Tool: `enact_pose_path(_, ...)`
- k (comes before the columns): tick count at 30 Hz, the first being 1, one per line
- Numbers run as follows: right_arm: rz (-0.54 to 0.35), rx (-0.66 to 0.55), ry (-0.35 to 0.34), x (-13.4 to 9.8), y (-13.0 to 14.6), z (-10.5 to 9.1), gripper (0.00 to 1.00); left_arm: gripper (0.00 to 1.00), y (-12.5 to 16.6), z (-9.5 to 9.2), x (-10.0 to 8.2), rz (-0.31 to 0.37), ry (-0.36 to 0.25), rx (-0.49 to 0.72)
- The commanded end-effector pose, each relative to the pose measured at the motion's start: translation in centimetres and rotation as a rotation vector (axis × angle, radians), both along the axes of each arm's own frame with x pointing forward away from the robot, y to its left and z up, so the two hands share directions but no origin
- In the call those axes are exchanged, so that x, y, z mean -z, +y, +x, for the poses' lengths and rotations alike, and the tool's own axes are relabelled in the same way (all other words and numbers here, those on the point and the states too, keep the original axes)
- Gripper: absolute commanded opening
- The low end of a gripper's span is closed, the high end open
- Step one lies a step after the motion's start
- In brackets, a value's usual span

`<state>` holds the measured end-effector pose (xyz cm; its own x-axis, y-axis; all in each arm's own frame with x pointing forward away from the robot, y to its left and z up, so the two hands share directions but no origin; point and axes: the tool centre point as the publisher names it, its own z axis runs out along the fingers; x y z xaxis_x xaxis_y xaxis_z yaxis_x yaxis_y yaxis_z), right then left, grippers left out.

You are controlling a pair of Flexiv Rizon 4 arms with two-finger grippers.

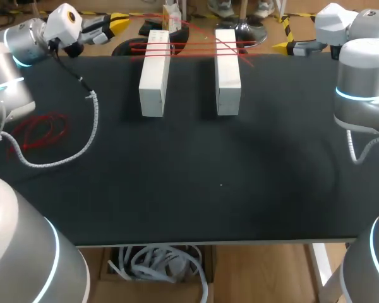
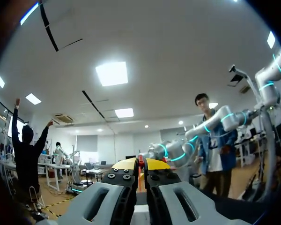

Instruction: Grab the tape and strap the tape.

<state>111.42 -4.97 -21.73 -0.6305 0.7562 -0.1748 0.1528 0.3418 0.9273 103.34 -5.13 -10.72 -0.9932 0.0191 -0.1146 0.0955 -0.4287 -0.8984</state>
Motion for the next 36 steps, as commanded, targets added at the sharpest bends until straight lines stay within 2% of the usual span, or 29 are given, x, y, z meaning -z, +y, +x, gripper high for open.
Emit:
enact_pose_path(1, -0.001, -0.001, 0.003, -0.1, 0.0, 0.0, 1.0, 0.0, -0.8, 0.1, -1.3, -0.008, -0.013, 0.035)
enact_pose_path(6, -0.001, -0.001, 0.003, -0.1, 0.0, 0.0, 1.0, 0.0, -1.1, -1.1, -3.0, -0.009, 0.01, 0.027)
enact_pose_path(15, -0.001, -0.001, 0.003, -0.1, 0.0, 0.0, 1.0, 0.0, -1.9, -2.7, -5.4, -0.049, -0.018, 0.037)
enact_pose_path(27, -0.001, -0.001, 0.003, -0.1, 0.0, 0.0, 1.0, 0.0, -1.9, -5.0, -6.7, -0.036, -0.019, 0.029)
enact_pose_path(36, -0.001, -0.001, 0.003, -0.1, 0.0, 0.0, 1.0, 0.0, -1.8, -6.6, -6.7, -0.04, -0.02, 0.004)
